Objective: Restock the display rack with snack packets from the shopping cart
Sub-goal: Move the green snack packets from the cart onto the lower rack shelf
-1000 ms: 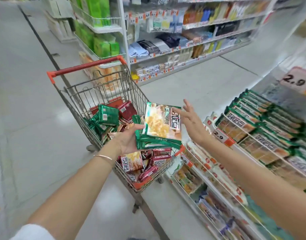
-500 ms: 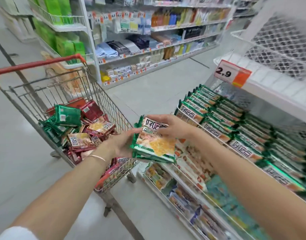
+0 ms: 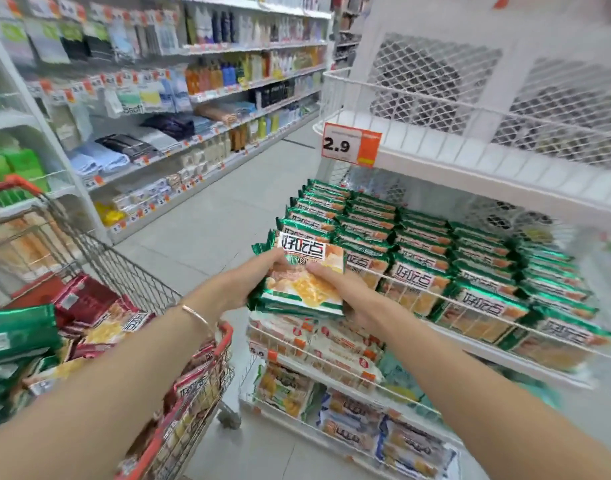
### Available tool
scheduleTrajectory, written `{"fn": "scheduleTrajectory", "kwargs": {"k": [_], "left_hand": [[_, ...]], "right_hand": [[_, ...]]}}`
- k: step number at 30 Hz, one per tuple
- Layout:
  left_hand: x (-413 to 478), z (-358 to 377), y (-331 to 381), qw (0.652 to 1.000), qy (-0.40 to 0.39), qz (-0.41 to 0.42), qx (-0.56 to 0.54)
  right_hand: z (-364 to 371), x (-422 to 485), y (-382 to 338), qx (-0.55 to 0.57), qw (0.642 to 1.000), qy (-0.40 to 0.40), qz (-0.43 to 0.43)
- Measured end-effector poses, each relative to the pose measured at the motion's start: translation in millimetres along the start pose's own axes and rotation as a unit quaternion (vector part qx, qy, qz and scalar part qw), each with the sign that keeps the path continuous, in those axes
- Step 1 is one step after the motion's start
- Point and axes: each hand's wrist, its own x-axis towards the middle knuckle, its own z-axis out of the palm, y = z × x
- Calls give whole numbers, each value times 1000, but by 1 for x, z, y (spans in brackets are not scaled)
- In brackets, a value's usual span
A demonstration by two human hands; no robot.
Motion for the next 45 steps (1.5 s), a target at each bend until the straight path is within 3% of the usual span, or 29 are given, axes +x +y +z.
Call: {"fn": "scheduleTrajectory", "kwargs": {"k": [3,5,8,11,15,18,23,31,38,42,45], "left_hand": [[37,7,34,994,7,73,80],[62,15,56,985,29,136,97],[106,31,90,967,55,215,124],[153,50,112,960,33,244,133],[212,79,135,953,-9,287,92],[249,90,144,940,-15,318,125],[301,88,149,931,-29,328,156],[350,90,164,915,3,371,161],[355,79,151,925,57,336,169],[319,64,153,899,156,348,215],[269,48,132,862,222,344,298]], "right_hand": [[-29,53,0,9,991,126,-41],[-56,81,-11,24,981,170,-90],[-82,69,-42,33,959,222,-174],[-103,57,-52,13,933,275,-231],[-144,94,-55,-16,906,326,-271],[-173,131,-63,-64,874,354,-328],[-196,185,-64,-188,879,306,-313],[-221,224,-62,-235,856,318,-332],[-230,232,-66,-236,879,269,-314],[-206,188,-74,-174,892,327,-257],[-174,147,-74,-245,864,334,-287]]}}
